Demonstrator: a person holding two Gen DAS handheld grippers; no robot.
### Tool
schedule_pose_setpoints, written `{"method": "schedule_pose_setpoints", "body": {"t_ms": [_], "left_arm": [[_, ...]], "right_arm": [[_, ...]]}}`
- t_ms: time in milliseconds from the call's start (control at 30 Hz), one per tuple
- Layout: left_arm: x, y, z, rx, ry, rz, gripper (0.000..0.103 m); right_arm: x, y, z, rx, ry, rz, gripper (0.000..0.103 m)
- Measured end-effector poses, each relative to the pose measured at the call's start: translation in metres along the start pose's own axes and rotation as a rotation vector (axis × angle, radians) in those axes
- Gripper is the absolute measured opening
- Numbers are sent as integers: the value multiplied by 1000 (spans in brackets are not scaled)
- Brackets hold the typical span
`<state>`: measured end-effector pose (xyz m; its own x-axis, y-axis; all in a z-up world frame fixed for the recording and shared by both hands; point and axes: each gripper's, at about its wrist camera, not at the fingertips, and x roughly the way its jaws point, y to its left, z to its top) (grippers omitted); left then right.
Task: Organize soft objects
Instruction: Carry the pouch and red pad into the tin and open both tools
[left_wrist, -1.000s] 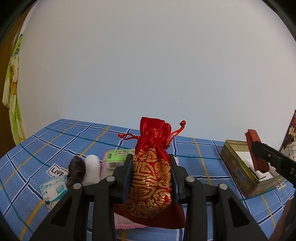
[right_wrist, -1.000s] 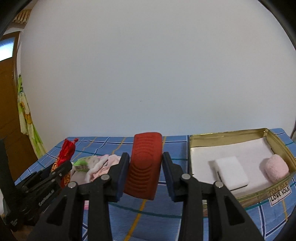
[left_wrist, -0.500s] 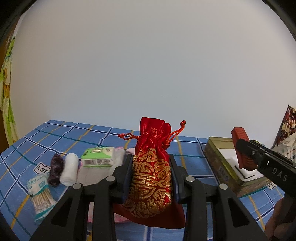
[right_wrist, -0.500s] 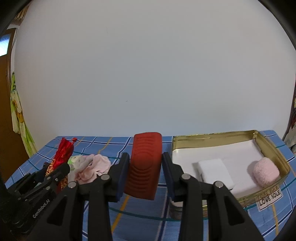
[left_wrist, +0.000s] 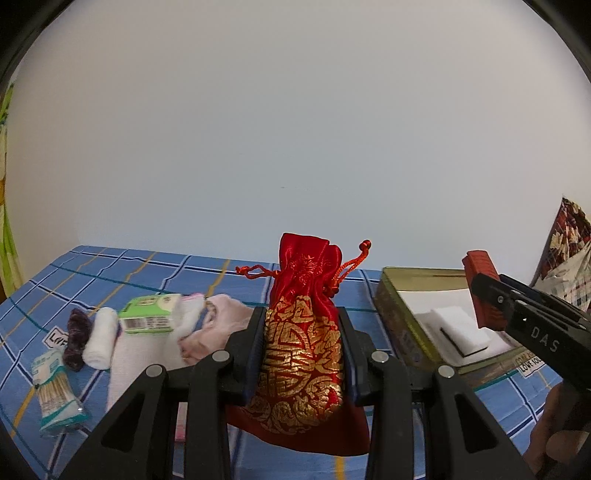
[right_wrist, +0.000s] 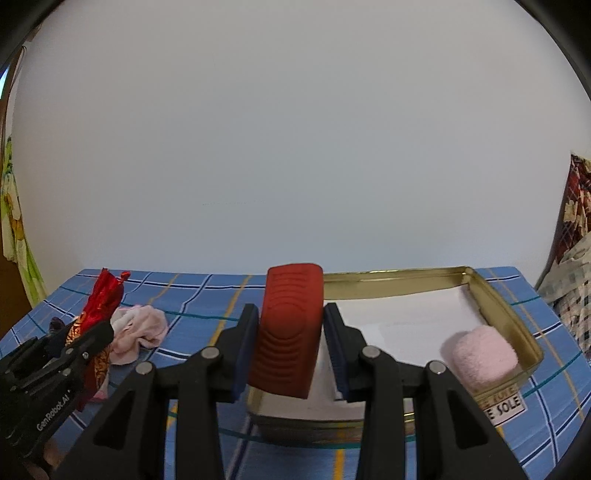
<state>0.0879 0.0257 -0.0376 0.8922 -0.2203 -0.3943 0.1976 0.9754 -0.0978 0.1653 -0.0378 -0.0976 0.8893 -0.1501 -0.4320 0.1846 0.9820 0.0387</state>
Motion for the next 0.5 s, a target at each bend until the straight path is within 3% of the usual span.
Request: {"method": "schedule_pose_setpoints", "body": {"t_ms": [500], "left_arm": [[48, 3, -6, 33, 10, -47, 38]], "right_arm": [[-15, -39, 6, -8, -35, -75, 37]]}}
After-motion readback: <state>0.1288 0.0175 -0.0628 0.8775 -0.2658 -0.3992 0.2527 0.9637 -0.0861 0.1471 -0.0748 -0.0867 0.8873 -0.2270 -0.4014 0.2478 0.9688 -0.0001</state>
